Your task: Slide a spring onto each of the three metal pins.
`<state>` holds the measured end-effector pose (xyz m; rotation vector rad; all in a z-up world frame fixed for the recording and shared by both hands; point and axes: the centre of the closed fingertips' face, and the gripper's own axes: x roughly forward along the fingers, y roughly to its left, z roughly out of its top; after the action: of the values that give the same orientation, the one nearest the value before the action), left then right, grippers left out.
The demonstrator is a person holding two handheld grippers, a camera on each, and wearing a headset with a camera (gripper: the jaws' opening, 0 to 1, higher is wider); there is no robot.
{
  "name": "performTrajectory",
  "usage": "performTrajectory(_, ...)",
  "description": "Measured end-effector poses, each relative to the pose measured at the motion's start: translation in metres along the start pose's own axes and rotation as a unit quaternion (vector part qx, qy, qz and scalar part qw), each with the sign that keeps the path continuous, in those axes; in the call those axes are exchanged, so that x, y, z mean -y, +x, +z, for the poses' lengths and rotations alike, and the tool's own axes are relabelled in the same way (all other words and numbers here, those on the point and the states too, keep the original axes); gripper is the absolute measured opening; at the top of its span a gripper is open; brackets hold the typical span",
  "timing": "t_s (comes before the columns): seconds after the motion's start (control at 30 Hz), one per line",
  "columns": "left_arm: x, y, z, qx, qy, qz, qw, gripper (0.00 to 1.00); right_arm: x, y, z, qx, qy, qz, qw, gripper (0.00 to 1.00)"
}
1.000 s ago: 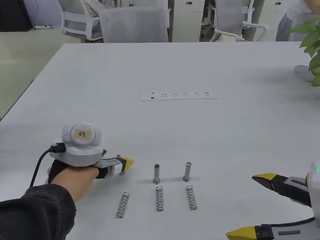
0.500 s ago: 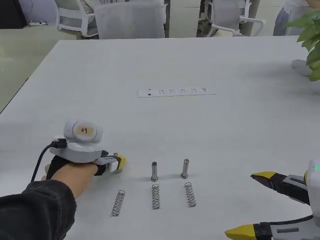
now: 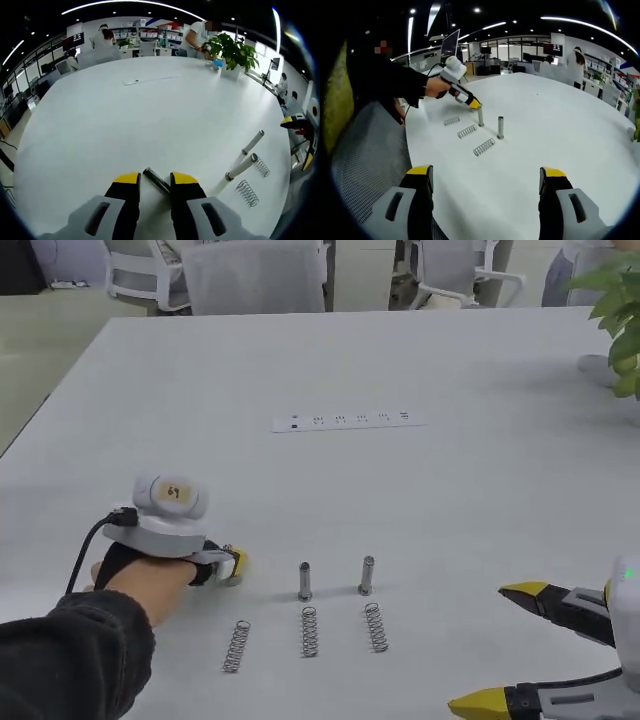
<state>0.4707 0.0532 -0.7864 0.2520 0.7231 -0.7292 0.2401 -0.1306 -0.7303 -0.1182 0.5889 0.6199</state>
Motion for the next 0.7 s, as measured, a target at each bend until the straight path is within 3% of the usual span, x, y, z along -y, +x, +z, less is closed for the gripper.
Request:
performTrajectory(0.33, -0.0040, 0.0004, -0.0021, -0.006, 0.010, 0.002, 0.9999, 0.10, -0.0005, 0.0005, -0.0002, -0.001, 0.001, 0.001, 1.0000, 0.86)
performTrajectory(0.7, -0.0053, -0.0014, -0.0041, -0.014, 0.041, 0.002, 0.9990, 0.00, -0.0008, 0.0006, -0.0014, -0.004, 0.002, 0.002, 1.0000, 0.86)
